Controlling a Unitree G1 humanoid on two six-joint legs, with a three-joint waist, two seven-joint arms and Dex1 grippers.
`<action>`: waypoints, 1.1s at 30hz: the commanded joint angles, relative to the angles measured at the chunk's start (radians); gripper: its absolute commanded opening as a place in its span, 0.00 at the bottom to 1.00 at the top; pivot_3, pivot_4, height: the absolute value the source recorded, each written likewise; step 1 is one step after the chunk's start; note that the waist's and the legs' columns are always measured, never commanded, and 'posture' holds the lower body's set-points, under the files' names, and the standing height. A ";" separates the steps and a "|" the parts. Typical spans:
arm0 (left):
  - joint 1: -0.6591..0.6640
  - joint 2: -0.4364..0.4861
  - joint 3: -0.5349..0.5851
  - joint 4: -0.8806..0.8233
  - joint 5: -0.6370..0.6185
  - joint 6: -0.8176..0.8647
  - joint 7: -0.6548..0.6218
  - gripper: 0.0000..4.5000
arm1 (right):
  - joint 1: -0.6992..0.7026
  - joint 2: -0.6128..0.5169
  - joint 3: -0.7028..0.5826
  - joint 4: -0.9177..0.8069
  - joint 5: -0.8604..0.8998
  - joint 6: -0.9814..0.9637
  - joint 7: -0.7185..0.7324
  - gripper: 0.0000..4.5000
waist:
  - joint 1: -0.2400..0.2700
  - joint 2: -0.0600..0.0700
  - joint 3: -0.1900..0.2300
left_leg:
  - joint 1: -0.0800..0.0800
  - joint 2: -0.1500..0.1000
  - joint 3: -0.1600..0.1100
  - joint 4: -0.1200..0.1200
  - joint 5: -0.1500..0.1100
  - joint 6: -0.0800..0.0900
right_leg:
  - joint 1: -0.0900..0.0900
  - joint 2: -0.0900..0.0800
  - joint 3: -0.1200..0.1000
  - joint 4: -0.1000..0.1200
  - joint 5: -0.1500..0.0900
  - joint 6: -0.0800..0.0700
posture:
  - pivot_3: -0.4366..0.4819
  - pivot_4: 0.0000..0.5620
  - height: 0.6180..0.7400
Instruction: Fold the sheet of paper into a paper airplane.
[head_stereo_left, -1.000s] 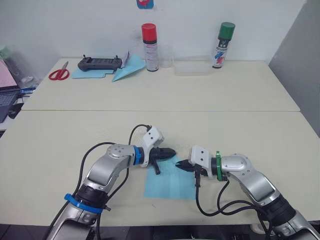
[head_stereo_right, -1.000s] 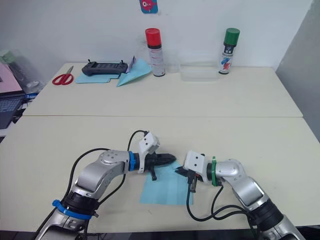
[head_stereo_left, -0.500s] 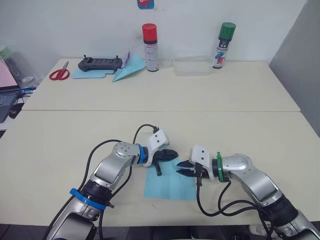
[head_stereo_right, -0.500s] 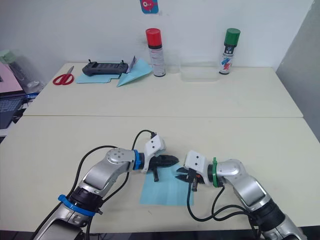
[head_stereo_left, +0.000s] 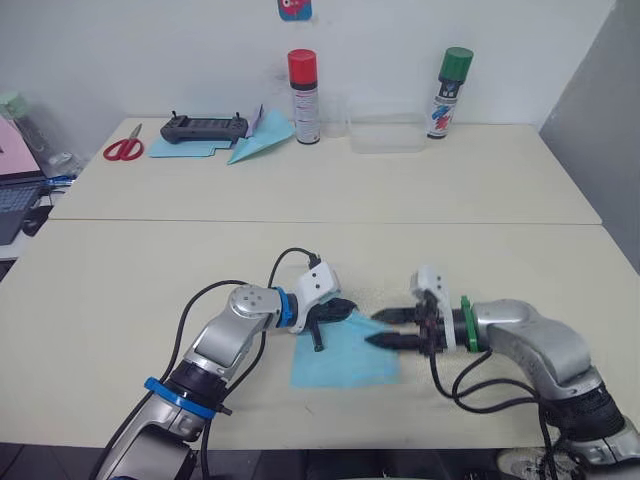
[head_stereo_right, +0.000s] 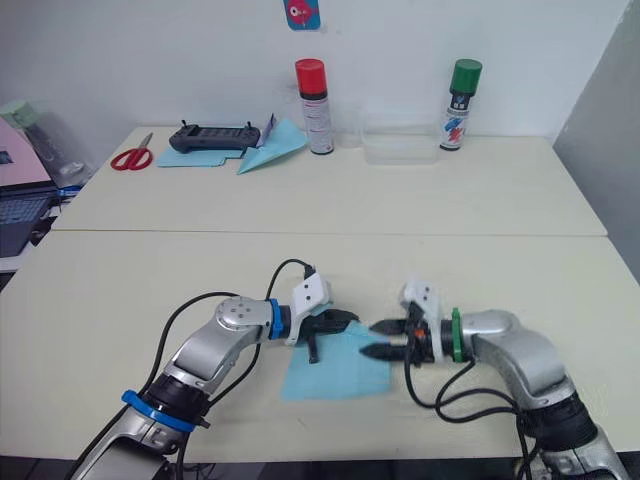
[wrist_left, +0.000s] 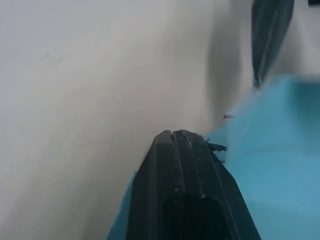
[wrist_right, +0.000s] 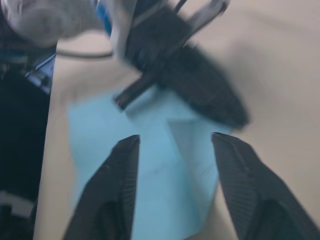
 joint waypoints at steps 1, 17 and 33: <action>0.032 0.005 -0.047 0.065 0.055 0.009 -0.002 0.00 | -0.010 0.009 -0.045 -0.008 0.058 0.022 -0.012 0.23 | 0.000 0.000 0.000 | 0.000 0.000 0.000 0.000 0.000 0.000 | 0.000 0.000 0.000 0.000 0.000 0.000 | 0.48 0.27 1.00; 0.021 -0.008 -0.048 0.083 0.074 -0.016 -0.016 0.00 | 0.074 0.050 0.188 0.066 -0.180 -0.222 -0.098 0.01 | 0.000 0.002 -0.002 | 0.000 0.000 0.001 0.000 0.000 0.000 | 0.000 0.000 0.001 0.000 0.000 0.001 | 0.48 0.27 1.00; 0.023 -0.010 -0.046 0.097 0.088 -0.025 -0.021 0.00 | 0.220 -0.130 0.151 0.047 -0.229 -0.267 -0.044 0.01 | 0.001 0.004 -0.013 | 0.007 0.000 -0.001 -0.001 0.000 0.000 | 0.010 0.000 -0.001 -0.007 -0.001 0.000 | 0.48 0.27 1.00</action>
